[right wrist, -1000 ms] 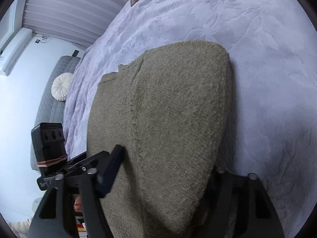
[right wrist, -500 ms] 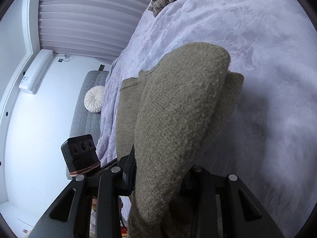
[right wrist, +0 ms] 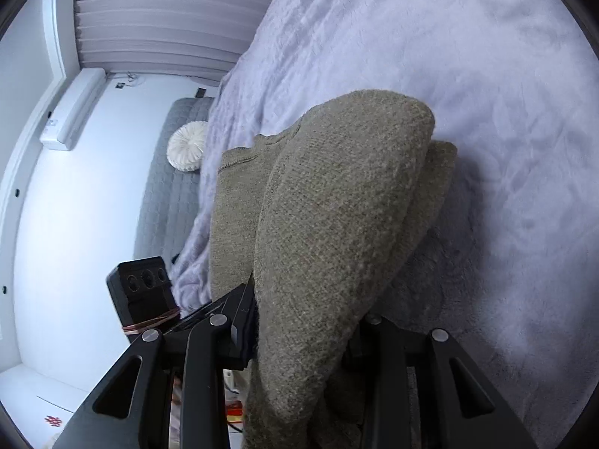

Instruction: Fold small clothes

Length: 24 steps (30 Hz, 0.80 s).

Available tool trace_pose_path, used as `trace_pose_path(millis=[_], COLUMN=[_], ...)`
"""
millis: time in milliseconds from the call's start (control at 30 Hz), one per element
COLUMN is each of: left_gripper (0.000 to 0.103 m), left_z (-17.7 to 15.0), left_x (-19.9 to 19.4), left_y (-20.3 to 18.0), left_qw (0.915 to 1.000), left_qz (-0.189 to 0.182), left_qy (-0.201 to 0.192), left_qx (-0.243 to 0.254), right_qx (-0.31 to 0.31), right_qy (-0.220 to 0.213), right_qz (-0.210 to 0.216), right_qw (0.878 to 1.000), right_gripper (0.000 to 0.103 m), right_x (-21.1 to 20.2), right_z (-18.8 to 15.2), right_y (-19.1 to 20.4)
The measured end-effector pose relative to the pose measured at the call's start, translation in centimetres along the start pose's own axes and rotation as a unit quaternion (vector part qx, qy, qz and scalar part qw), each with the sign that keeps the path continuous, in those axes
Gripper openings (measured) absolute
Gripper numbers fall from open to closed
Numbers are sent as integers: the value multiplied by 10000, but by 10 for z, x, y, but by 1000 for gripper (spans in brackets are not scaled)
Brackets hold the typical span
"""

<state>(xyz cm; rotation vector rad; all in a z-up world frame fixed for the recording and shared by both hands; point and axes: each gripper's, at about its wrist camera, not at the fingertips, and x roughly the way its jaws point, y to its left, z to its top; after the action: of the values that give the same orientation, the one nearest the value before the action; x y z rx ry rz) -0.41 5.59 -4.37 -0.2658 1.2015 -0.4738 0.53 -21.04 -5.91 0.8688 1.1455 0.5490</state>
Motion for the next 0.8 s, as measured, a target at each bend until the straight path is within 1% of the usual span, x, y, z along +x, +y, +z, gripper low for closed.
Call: trace_pose_path(millis=[33, 67, 100, 133, 167, 200, 233, 267, 333, 367, 400, 433, 467, 500, 533, 567, 633, 667, 700, 733, 767, 800], left_gripper=[55, 57, 57, 57, 57, 57, 57, 57, 57, 57, 57, 57, 57, 59, 67, 70, 70, 70, 70, 70, 70, 70], left_z=[-7, -14, -18, -21, -22, -22, -21, -20, -16, -13, -11, -10, -12, -15, -18, -20, -24, -25, -26, -28, -28, -28], left_x=[1, -5, -11, -18, -25, -31, -36, -40, -43, -40, -36, -34, -30, -26, -23, -19, -12, -9, -8, -7, -5, -5], left_y=[8, 17, 23, 26, 27, 27, 26, 24, 15, 10, 2, -6, -12, -18, -24, -28, -32, -33, -35, -35, -35, -35], left_qw=[9999, 9992, 9982, 9976, 9970, 9961, 9954, 9947, 9943, 9944, 9946, 9947, 9947, 9941, 9923, 9911, 9889, 9879, 9871, 9869, 9871, 9873], left_qz=[31, -91, -131, -64, 83, 257, 359, 416, 380, 341, 327, 346, 385, 503, 678, 778, 992, 1070, 1115, 1121, 1126, 1126], left_qy=[-51, -212, -345, -455, -588, -729, -817, -895, -980, -989, -980, -963, -942, -935, -970, -992, -964, -946, -947, -944, -925, -911], left_qx=[-131, -323, -470, -516, -493, -424, -358, -289, -200, -146, -70, 32, 146, 242, 357, 438, 546, 604, 651, 670, 665, 651], right_qx=[56, 113, 170, 245, 307, 364, 494, 622, 1056, 1237, 1306, 1194, 873, 279, -345, -888, -1768, -1978, -2110, -2270, -2349, -2330], right_qy=[-8, -84, -178, -302, -431, -530, -649, -721, -857, -848, -803, -764, -771, -798, -832, -857, -858, -837, -823, -820, -811, -718], right_qz=[-218, -215, -144, -94, -46, 30, 184, 328, 752, 847, 785, 633, 400, 61, -261, -551, -1135, -1416, -1733, -2290, -2660, -2958], right_qw=[9997, 9997, 9996, 9992, 9986, 9979, 9965, 9949, 9879, 9851, 9851, 9879, 9924, 9964, 9956, 9908, 9739, 9663, 9585, 9430, 9314, 9236], right_gripper=[40, 43, 45, 48, 55, 58, 58, 58, 60, 54, 32, 30, 29, 28, 28, 27, 26, 26, 25, 24, 23, 23], right_x=[8, 10, 8, 4, -1, -6, -10, -14, -14, -12, -9, -7, -8, -10, -12, -13, -9, -5, -1, 8, 10, 18], right_z=[-4, -7, -9, -11, -9, -7, -2, -2, 7, 9, 12, 15, 17, 20, 20, 20, 16, 18, 21, 25, 28, 33], right_y=[-6, -11, -14, -16, -18, -21, -26, -30, -44, -51, -51, -45, -32, -9, 14, 35, 66, 70, 70, 65, 55, 42])
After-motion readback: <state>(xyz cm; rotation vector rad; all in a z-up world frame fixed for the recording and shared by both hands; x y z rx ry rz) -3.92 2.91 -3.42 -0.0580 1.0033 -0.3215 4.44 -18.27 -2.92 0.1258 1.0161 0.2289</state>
